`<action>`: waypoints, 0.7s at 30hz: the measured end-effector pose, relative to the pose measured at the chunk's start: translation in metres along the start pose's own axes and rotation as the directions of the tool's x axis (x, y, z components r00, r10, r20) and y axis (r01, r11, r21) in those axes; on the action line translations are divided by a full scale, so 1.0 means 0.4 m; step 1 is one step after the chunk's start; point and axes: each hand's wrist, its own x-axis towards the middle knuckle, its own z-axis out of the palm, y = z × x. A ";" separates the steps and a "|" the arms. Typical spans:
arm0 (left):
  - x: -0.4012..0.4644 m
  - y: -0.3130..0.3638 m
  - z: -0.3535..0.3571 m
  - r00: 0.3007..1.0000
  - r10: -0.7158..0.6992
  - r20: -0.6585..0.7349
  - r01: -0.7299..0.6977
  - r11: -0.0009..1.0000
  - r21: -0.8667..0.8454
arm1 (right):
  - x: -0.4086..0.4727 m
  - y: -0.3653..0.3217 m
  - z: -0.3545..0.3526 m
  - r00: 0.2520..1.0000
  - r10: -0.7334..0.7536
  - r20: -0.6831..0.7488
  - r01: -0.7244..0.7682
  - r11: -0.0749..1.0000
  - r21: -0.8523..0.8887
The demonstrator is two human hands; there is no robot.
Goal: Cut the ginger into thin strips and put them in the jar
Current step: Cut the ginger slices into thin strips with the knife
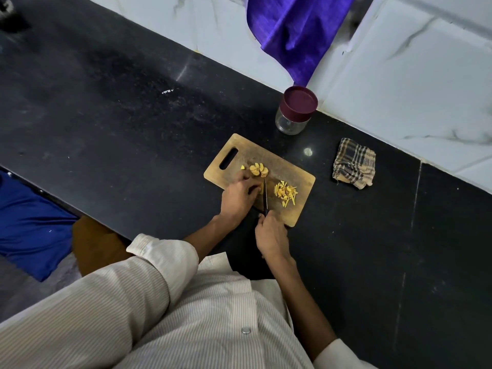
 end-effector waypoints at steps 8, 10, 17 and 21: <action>0.002 0.006 -0.006 0.999 -0.030 0.032 0.030 1.000 -0.002 | -0.012 -0.002 0.000 0.998 0.056 0.036 -0.052 0.995 -0.089; 0.006 0.005 -0.010 0.999 -0.023 0.039 0.023 1.000 0.002 | -0.014 -0.003 0.002 0.999 0.045 0.013 -0.044 0.996 -0.084; 0.006 0.007 -0.006 1.000 -0.004 0.028 0.004 1.000 0.027 | -0.017 -0.008 0.001 0.999 0.028 -0.034 -0.030 0.998 -0.056; 0.009 0.004 -0.004 1.000 0.008 0.016 -0.009 0.999 0.038 | -0.016 -0.018 0.000 0.999 0.018 -0.046 -0.020 0.999 -0.045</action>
